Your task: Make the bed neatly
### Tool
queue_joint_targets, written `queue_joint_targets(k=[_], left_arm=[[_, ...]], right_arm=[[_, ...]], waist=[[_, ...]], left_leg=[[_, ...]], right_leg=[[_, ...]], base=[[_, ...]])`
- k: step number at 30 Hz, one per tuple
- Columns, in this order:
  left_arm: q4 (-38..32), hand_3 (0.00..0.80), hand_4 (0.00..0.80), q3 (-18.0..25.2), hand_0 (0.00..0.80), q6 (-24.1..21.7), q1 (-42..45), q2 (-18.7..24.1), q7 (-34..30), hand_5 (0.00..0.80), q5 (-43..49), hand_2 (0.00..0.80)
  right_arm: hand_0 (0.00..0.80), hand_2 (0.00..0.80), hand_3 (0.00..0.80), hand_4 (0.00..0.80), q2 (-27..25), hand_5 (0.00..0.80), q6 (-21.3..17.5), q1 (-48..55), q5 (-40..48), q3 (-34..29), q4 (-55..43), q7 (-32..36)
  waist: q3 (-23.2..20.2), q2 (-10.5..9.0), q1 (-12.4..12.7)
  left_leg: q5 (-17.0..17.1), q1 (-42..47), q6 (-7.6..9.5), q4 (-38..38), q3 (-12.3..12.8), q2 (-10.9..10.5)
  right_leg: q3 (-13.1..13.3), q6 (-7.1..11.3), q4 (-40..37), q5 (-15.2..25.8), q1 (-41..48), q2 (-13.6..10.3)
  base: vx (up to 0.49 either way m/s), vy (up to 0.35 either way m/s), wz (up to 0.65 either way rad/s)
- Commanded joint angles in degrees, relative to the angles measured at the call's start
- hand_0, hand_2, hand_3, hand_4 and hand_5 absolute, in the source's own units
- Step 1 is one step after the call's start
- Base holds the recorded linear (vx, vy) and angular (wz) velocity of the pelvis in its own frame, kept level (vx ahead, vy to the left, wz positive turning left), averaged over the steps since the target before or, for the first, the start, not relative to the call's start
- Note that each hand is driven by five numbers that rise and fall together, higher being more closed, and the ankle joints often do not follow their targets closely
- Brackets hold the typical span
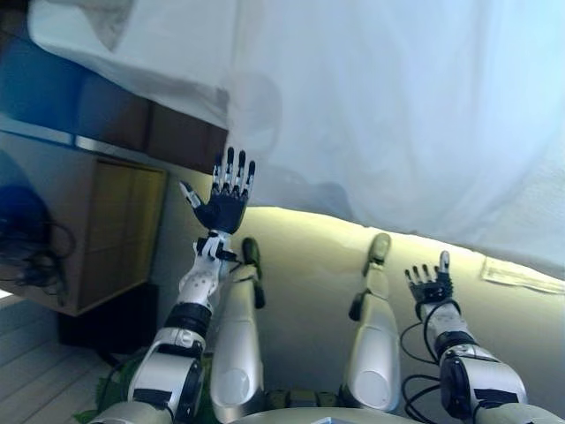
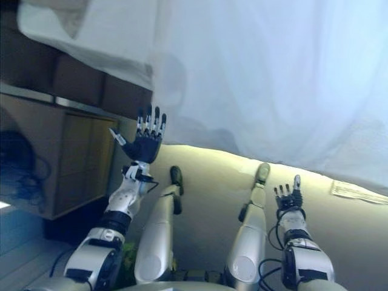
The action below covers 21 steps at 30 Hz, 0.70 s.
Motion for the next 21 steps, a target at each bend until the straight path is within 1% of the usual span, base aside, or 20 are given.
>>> queue_joint_targets(k=[1,3,6,7,10,12,14,15,18,20,21], left_arm=[[0.4,0.000,0.000,2.4,0.000,-0.3,-4.6,2.0,-2.8,0.000,-2.1,0.000],[0.5,0.000,0.000,2.8,0.000,-0.3,-6.1,2.9,-4.2,0.000,-2.4,0.000],[-0.4,0.000,0.000,3.1,0.000,-0.7,-7.0,3.9,-5.4,0.000,-0.8,0.000],[-0.5,0.000,0.000,2.9,0.000,-1.0,-7.5,4.2,-5.3,0.000,-0.1,0.000],[0.0,0.000,0.000,2.0,0.000,-2.0,-9.1,5.5,-2.4,0.000,2.2,0.000],[1.3,0.000,0.000,1.8,0.000,-1.7,-10.5,7.3,1.2,0.000,3.5,0.000],[3.0,0.000,0.000,1.7,0.000,-1.6,-11.3,9.1,4.0,0.000,6.4,0.000],[3.7,0.000,0.000,1.4,0.000,-2.7,-11.4,10.0,6.3,0.000,8.8,0.000],[7.1,0.000,0.000,-1.3,0.000,-6.0,-12.3,13.5,17.1,0.000,18.5,0.000],[10.8,0.000,0.000,-3.0,0.000,-4.0,-13.4,16.8,22.3,0.000,25.6,0.000],[13.3,0.000,0.000,-4.0,0.000,-2.1,-14.1,18.5,24.3,0.000,29.2,0.000]], right_arm=[[0.000,0.000,0.000,0.000,-2.4,0.000,-2.4,0.6,3.2,0.1,-4.1,2.4],[0.000,0.000,0.000,0.000,-2.8,0.000,-2.4,0.3,3.5,0.1,-5.9,3.2],[0.000,0.000,0.000,0.000,-3.1,0.000,-2.8,0.3,4.1,0.5,-9.3,3.5],[0.000,0.000,0.000,0.000,-3.2,0.000,-2.9,0.4,4.6,0.5,-10.0,4.0],[0.000,0.000,0.000,0.000,-4.0,0.000,-2.7,0.3,6.1,0.6,-11.4,6.0],[0.000,0.000,0.000,0.000,-4.4,0.000,-2.5,-0.6,7.0,0.7,-12.2,6.9],[0.000,0.000,0.000,0.000,-4.9,0.000,-2.4,-1.4,8.0,1.3,-13.6,7.0],[0.000,0.000,0.000,0.000,-5.1,0.000,-2.5,-1.6,8.3,1.7,-14.5,6.8],[0.000,0.000,0.000,0.000,-6.4,0.000,-2.6,-1.9,10.2,3.2,-16.4,7.0],[0.000,0.000,0.000,0.000,-7.7,0.000,-2.1,-2.3,11.4,3.8,-16.9,7.1],[0.000,0.000,0.000,0.000,-8.6,0.000,-1.8,-2.6,12.1,4.2,-16.5,7.4]], waist=[[1.0,-0.84,0.3],[1.0,-1.85,0.0],[1.0,-2.74,-0.3],[1.0,-2.89,-0.3],[1.0,-3.26,-0.4],[1.0,-3.55,-0.3],[1.0,-3.77,-0.3],[1.0,-3.77,-0.4],[1.0,-3.94,-0.4],[1.0,-3.94,-0.5],[1.0,-3.84,-0.5]], left_leg=[[10.6,-4.4,-1.13,-8.4,-1.2,0.4],[10.2,-7.3,-1.03,-7.0,-1.4,0.2],[9.2,-11.3,-1.01,-4.0,-1.7,0.0],[8.9,-12.6,-1.02,-3.1,-1.8,-0.1],[7.6,-16.4,-0.81,-0.4,-2.8,-0.6],[6.5,-19.4,-0.70,1.9,-3.6,-0.7],[5.7,-21.8,-0.53,3.8,-3.7,-0.6],[5.6,-22.6,-0.46,4.4,-3.7,-0.5],[5.2,-25.2,-0.19,5.9,-3.8,-0.6],[5.2,-26.3,-0.12,6.5,-3.5,-0.3],[5.2,-26.7,-0.10,6.7,-3.4,-0.2]], right_leg=[[2.6,4.12,2.5,-1.9,2.1,-4.2],[3.2,3.99,3.0,-1.7,-0.4,-4.3],[3.9,3.60,4.1,-1.8,-3.7,-4.2],[4.1,3.47,4.5,-1.8,-4.6,-4.2],[4.7,3.06,5.8,-2.2,-7.8,-4.0],[4.9,2.78,7.1,-2.7,-10.2,-3.7],[4.9,2.56,8.2,-3.1,-12.2,-3.4],[5.0,2.45,8.6,-3.3,-13.0,-3.2],[5.0,2.19,9.5,-3.3,-15.0,-2.7],[4.7,2.06,10.0,-3.4,-16.0,-2.4],[4.5,1.94,10.2,-3.3,-16.4,-2.4]], base=[[-0.018,0.075,0.12],[-0.033,0.086,0.06],[-0.031,0.103,-0.09],[-0.039,0.104,-0.09],[-0.019,0.052,-0.10],[-0.055,0.030,-0.09],[-0.041,0.049,-0.08],[-0.029,0.063,-0.10],[-0.034,0.040,-0.05],[-0.034,0.040,-0.01],[-0.028,0.052,0.00]])
